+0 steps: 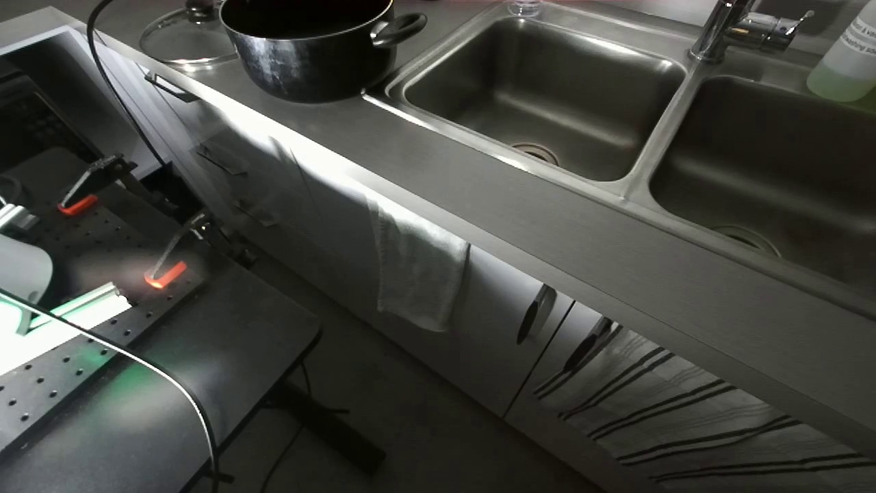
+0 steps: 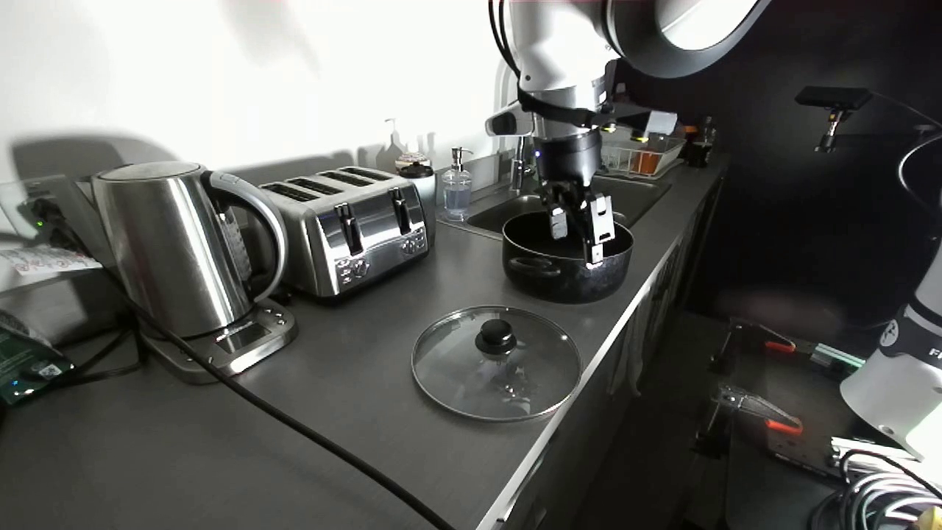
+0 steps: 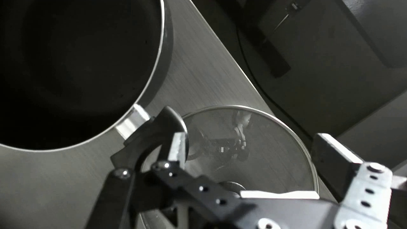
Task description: Put the lid on the pot
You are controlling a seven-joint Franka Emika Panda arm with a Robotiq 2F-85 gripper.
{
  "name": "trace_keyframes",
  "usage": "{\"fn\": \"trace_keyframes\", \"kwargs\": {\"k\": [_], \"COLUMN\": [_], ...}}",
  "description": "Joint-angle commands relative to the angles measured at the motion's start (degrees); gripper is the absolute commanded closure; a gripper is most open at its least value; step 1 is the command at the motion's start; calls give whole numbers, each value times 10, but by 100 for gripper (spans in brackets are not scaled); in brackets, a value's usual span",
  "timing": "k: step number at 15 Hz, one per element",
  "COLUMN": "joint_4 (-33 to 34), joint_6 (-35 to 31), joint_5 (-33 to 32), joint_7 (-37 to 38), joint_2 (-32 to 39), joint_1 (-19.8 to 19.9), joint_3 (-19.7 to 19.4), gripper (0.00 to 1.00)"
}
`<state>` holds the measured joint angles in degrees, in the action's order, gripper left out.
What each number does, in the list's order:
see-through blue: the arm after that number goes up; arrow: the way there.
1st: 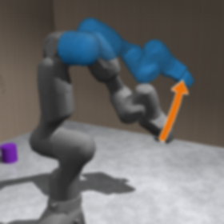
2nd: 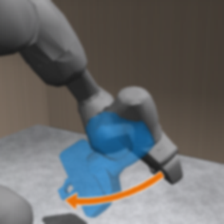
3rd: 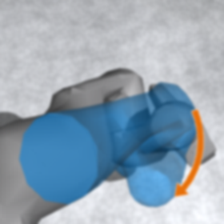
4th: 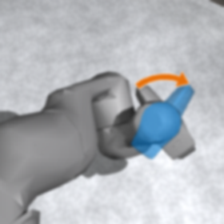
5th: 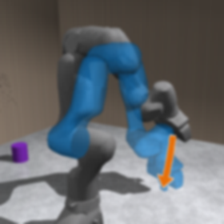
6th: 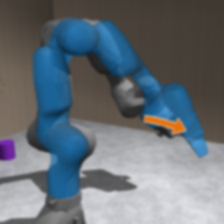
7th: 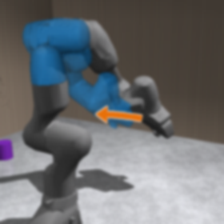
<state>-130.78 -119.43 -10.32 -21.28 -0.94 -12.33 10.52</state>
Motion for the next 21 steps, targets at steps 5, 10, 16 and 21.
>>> {"fn": "trace_keyframes", "kwargs": {"k": [5,10,16,21], "joint_4": [74,107,150,179], "joint_6": [-21,-28,-35,-40], "joint_5": [-60,-79,-99,-116], "joint_7": [-28,-38,-43,-43], "joint_2": [110,174,234,263], "joint_1": [-5,-11,-25,-35], "joint_3": [19,29,36,36], "gripper": [0,0,0,0]}}
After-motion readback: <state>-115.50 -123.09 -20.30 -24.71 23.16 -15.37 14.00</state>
